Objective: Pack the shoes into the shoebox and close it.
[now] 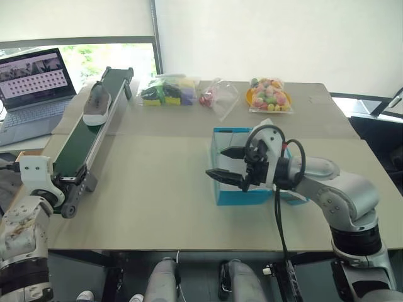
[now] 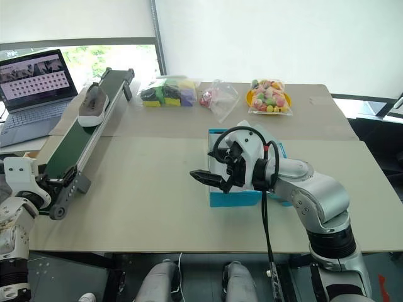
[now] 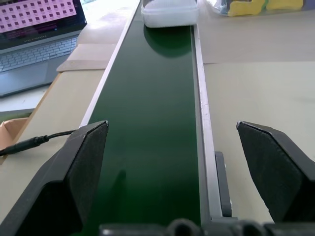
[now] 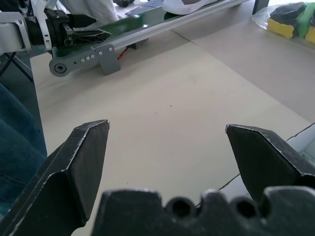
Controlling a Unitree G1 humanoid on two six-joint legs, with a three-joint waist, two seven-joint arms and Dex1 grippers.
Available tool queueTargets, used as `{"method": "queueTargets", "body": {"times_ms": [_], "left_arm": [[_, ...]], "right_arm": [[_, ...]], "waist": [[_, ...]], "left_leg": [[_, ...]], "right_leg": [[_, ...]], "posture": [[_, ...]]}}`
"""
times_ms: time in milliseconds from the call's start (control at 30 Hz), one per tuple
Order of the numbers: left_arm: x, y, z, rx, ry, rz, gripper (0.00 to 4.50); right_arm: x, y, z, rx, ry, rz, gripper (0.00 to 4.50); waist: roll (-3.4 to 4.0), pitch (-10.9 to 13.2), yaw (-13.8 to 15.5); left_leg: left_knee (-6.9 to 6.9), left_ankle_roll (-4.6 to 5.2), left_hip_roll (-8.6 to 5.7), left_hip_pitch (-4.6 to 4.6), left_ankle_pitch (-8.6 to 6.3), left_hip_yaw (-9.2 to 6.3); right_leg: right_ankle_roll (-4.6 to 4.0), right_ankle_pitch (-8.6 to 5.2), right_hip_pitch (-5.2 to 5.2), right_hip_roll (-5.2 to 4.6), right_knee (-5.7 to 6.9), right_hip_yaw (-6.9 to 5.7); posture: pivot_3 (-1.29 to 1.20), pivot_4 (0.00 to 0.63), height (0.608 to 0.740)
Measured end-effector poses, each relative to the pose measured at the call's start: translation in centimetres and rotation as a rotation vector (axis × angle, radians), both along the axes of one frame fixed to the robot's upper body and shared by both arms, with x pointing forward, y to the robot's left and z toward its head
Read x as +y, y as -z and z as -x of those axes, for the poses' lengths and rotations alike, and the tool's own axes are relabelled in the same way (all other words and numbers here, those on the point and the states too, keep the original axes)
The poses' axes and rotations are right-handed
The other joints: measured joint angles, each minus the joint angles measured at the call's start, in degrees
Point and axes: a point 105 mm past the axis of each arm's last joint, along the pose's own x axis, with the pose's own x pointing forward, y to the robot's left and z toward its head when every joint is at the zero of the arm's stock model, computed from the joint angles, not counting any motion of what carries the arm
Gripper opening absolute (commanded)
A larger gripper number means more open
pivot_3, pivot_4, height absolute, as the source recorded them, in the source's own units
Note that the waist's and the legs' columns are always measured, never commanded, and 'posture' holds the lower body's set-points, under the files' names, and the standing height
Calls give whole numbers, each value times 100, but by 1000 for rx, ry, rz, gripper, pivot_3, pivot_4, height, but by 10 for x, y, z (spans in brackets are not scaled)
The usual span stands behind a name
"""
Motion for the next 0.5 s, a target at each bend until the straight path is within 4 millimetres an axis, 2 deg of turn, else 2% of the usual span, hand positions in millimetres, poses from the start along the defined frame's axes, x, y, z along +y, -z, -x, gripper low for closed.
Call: {"method": "queueTargets", "body": {"times_ms": [167,500], "left_arm": [[2,6,-1,8,-21,24,4500],[3,3,-4,-5,-35,20,4500]], "right_arm": [[-2,2,-3,-1,22,15,4485],[-3,4,-5,-1,36,23,4485]], "waist": [[0,0,-11],[0,0,-14]], "left_leg": [[0,0,2,1,0,0],[1,0,2,0,0,0]], "right_leg": [[0,0,0,2,2,-4],[1,0,0,2,2,-3]], "posture": [[0,150,681],[0,150,681]]}}
